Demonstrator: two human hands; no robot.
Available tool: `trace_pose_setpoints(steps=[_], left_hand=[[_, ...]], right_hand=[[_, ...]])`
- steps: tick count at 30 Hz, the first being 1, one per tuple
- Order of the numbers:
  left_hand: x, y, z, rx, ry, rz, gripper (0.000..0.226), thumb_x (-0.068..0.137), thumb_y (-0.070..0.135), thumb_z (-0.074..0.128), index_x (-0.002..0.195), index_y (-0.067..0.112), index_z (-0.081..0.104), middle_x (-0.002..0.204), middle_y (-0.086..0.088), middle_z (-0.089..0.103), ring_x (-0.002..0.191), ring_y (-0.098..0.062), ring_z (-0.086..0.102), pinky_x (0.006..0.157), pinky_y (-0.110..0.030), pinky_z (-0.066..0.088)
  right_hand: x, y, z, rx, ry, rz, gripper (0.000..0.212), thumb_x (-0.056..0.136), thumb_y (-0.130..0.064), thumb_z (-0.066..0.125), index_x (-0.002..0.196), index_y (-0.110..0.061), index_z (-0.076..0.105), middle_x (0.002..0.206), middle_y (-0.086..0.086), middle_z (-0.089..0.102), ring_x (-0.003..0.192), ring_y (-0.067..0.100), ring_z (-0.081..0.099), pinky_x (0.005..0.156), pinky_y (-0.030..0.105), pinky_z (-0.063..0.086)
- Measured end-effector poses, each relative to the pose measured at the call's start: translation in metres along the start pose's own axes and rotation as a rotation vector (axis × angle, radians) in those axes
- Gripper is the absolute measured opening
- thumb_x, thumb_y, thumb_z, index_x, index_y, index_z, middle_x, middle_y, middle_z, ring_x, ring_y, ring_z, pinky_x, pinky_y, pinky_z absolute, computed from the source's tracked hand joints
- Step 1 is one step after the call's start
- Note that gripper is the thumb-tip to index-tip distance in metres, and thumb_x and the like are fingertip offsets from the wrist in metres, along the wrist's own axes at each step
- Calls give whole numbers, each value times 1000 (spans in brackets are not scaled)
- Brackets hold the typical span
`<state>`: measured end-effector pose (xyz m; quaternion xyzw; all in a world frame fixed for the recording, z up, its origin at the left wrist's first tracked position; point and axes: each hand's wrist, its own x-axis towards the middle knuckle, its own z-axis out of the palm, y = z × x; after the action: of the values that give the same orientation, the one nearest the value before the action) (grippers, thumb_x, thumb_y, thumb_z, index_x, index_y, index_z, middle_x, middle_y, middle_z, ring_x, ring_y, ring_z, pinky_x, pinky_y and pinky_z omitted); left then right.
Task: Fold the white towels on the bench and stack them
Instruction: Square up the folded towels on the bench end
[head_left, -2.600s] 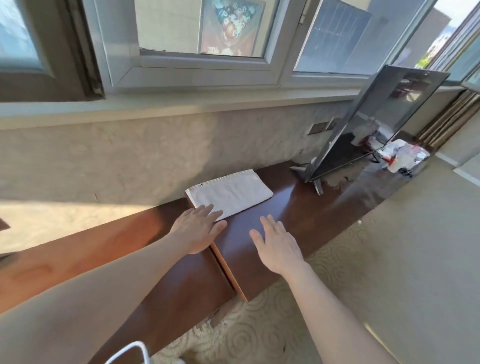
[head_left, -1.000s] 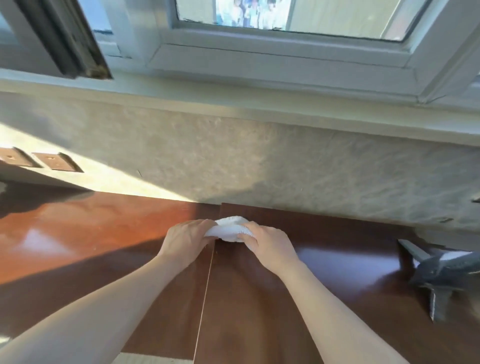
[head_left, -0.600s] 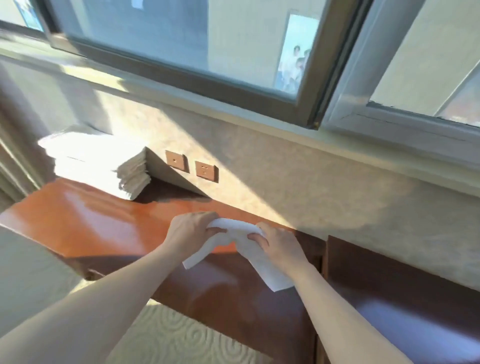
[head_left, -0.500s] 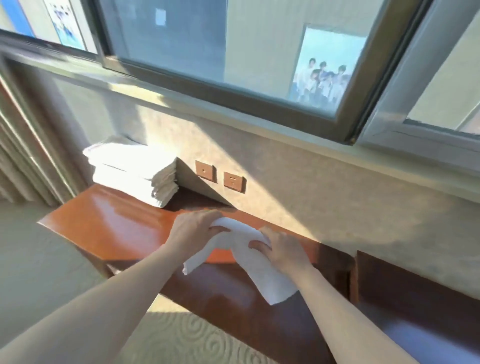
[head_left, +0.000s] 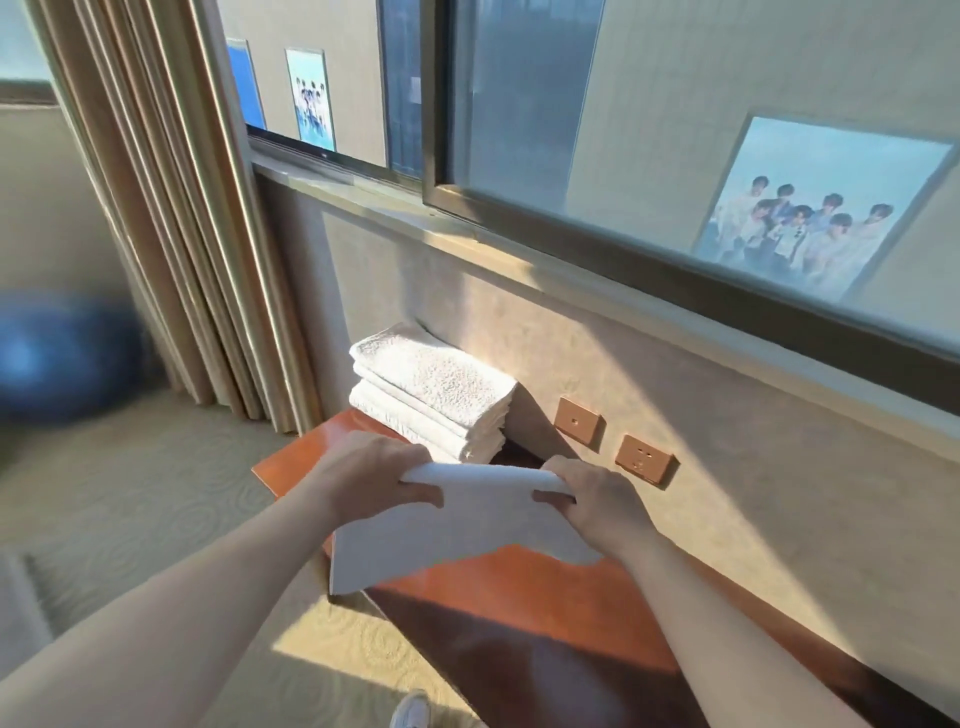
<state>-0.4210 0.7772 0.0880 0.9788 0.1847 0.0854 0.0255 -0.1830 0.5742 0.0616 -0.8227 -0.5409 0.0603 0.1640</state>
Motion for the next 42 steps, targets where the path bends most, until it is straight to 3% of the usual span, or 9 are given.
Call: trace_pose_setpoints(steps=[8,16,21,25,28,33,37,39,42], left_hand=[[95,-141,13,29,-118,-187,67,67,87,60,78,21,53,62,4,53,71,-23,57,60,-33,39],[207,-231,1,-66,-270,-293,63,62,82,73,67,22,54,60,8,53,54,-7,51,49,-25,40],[259,-281,12,-334,-249,-227,55,69,58,86,70,9,60,58,2,45,57,-16,39,52,-27,33],[307,-306,25,-340,-332,-153,51,72,52,86,78,7,64,68,-6,57,59,-17,48,55,-29,41],[343,-321,33,-496,-397,-161,27,75,39,87,78,19,69,76,-6,68,51,-18,68,45,-30,53],[391,-349,36,-645,-388,-96,16,75,35,88,76,30,73,76,-3,68,49,-27,70,43,-28,51],[421,-381,41,-852,-391,-58,18,77,26,87,91,26,76,92,-6,71,74,-29,73,61,-43,64],[427,-388,43,-995,-371,-35,20,77,23,88,90,27,74,90,0,72,83,-24,72,65,-39,64],[431,-396,48,-1129,-314,-2,32,67,39,90,91,29,73,85,8,77,85,-12,74,66,-24,61]], right_hand=[[171,-3,32,15,18,6,30,86,-21,69,116,-21,66,100,9,74,94,34,67,67,33,42],[271,1,15,139,51,71,43,80,-58,75,81,-17,66,72,3,67,69,22,55,62,33,37],[305,15,-6,147,-31,134,50,74,-70,73,64,-23,58,61,-3,56,54,7,48,48,22,30],[327,15,0,74,-303,268,26,85,-55,73,90,-32,62,88,-6,64,71,6,52,62,23,33],[339,15,1,59,-349,386,63,91,-49,70,143,-20,52,142,3,57,123,20,56,95,29,40],[344,9,3,22,-300,602,65,95,-41,67,151,-20,43,154,0,46,134,19,50,105,29,38],[351,1,14,250,-44,878,65,95,-30,70,152,-17,42,145,1,52,73,8,66,65,19,52],[355,-11,22,514,214,979,62,93,-18,73,148,-10,47,142,4,51,83,16,68,59,23,58],[357,-36,31,695,565,983,44,90,-8,75,131,-6,59,132,12,59,107,26,62,82,41,61]])
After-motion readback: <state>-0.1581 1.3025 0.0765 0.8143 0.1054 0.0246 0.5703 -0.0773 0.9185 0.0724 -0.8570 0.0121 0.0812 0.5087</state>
